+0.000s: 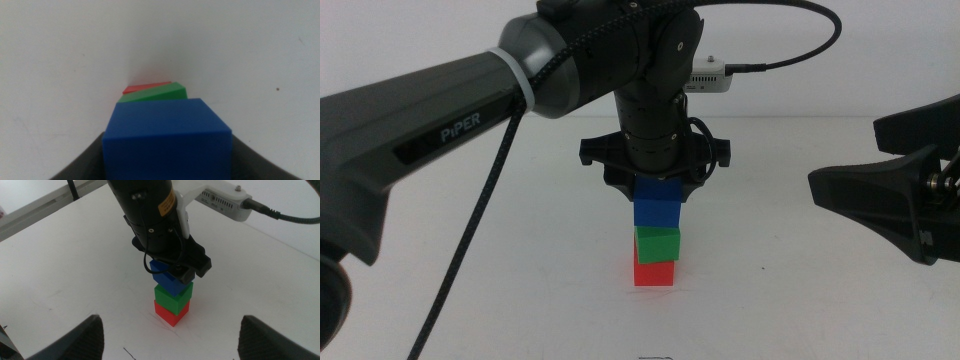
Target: Stack red cubes first, then green, then blue cubes in a specific spot.
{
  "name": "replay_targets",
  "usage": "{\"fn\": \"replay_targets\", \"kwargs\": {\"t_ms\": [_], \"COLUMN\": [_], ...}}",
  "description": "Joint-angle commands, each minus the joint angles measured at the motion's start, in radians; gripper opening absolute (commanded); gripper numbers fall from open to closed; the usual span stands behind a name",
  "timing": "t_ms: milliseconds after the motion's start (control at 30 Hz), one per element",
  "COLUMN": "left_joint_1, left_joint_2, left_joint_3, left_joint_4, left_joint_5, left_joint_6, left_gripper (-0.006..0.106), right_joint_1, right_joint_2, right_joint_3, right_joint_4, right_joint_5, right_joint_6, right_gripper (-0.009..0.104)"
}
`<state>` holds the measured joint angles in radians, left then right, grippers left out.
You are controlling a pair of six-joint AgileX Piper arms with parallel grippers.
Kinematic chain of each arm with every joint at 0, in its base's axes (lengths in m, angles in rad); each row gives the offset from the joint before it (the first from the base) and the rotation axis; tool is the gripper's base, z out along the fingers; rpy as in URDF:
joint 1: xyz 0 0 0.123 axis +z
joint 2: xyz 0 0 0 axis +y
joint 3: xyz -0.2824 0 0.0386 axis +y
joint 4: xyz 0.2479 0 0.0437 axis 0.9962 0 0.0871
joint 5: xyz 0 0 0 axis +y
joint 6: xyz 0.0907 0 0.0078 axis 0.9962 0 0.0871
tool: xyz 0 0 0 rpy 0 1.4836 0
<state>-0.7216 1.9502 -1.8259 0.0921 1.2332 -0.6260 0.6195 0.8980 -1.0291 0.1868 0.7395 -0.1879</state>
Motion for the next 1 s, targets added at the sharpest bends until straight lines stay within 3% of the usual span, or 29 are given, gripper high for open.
{"fn": "replay_targets", "kwargs": {"t_ms": [0, 533, 700, 967], "left_joint_1": [-0.003, -0.002, -0.002, -0.002], "left_joint_2": [-0.051, 0.001, 0.002, 0.002], "left_joint_3": [-0.036, -0.036, -0.036, -0.036], "left_joint_4": [0.0, 0.001, 0.01, 0.028], "left_joint_5": [-0.03, -0.039, -0.018, -0.015], "left_joint_6": [-0.019, -0.026, -0.053, -0.052], "left_gripper": [0.006, 0.006, 0.021, 0.057], "right_joint_1": [-0.006, -0.006, -0.006, -0.006], "right_joint_2": [-0.012, -0.012, -0.012, -0.012], "right_joint_3": [-0.027, -0.027, -0.027, -0.027], "right_joint_4": [0.006, 0.006, 0.006, 0.006], "right_joint_5": [-0.07, -0.07, -0.07, -0.07], "right_joint_6": [-0.012, -0.012, -0.012, -0.012], "right_gripper": [0.085, 0.085, 0.085, 0.085]}}
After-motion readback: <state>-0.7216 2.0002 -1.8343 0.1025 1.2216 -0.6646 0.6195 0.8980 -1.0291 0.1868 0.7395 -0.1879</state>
